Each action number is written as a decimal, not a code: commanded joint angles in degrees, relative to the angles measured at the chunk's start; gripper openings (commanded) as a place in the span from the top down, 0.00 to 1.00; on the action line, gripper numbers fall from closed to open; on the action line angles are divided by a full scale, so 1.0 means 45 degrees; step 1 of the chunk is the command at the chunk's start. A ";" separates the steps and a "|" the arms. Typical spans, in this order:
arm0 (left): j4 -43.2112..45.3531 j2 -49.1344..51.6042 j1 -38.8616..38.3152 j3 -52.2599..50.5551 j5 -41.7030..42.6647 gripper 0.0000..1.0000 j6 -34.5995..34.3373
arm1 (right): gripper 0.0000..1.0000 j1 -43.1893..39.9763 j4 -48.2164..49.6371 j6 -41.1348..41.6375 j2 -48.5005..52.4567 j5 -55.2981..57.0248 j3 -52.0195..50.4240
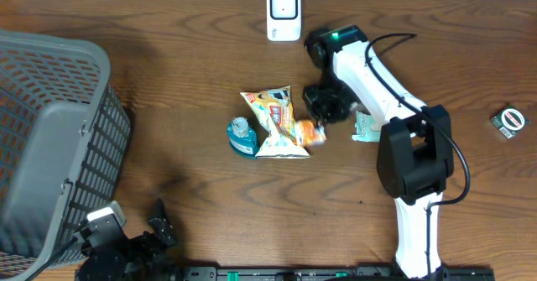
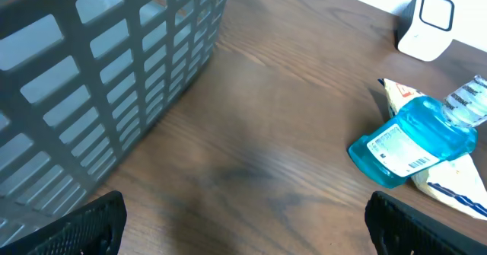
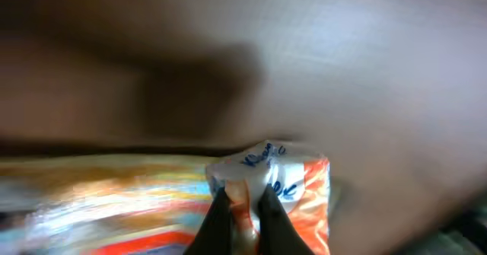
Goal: Scan the item barcode
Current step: 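Lift the Kleenex pack up to the scanner with the right gripper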
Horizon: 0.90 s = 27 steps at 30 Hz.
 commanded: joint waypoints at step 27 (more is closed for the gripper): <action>0.0024 -0.0078 -0.0053 0.0078 0.0024 0.01 0.0204 | 0.99 -0.0112 2.1328 -0.6241 0.3303 0.1885 0.0155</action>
